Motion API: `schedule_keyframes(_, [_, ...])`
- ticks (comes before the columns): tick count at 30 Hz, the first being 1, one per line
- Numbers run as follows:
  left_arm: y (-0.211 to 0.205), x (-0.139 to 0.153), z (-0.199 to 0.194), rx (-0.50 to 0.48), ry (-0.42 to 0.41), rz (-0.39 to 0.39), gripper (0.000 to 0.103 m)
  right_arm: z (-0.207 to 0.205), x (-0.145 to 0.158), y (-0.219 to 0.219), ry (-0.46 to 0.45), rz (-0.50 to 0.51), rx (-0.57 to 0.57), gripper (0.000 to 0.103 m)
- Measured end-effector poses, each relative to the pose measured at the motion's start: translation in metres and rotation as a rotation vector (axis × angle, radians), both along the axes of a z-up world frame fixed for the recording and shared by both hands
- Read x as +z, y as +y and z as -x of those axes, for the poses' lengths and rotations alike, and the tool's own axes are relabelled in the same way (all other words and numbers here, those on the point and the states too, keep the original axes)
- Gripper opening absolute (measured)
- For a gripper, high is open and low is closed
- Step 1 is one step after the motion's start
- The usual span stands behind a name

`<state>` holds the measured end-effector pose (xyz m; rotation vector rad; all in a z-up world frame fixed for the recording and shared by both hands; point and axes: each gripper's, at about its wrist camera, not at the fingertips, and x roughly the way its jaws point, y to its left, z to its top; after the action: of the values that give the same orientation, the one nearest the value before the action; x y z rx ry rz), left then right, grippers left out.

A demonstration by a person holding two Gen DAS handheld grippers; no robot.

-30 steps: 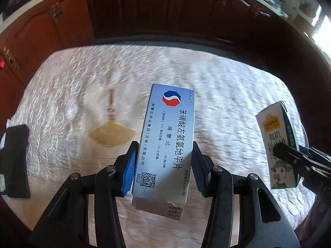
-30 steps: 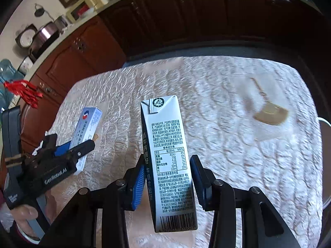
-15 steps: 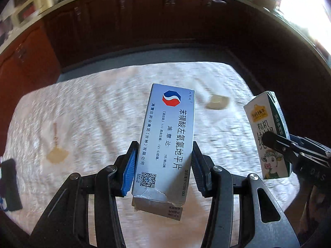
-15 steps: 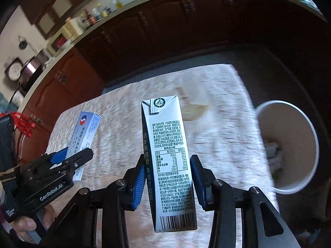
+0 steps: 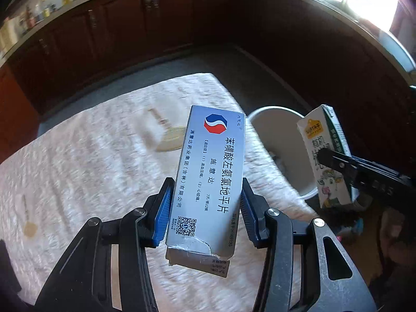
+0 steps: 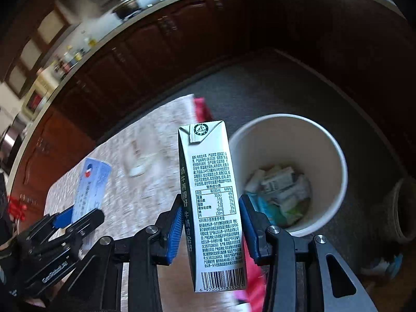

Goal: Collect trash
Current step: 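Carry the medicine box and milk carton over the white bucket with both tools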

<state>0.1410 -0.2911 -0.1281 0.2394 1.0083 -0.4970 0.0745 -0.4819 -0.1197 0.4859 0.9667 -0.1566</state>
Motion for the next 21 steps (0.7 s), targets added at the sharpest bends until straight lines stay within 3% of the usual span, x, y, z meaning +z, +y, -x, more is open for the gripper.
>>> schedule_keyframes(12, [-0.084,-0.031,-0.027,-0.09,0.156,0.071,0.047,-0.013,-0.053,-0.07,0.115,-0.084,-0.16,0.04])
schedule_keyframes(21, [-0.113,-0.06,-0.038,-0.097,0.203,0.084,0.048,-0.018,-0.09,-0.098,0.158,-0.166,-0.224,0.04])
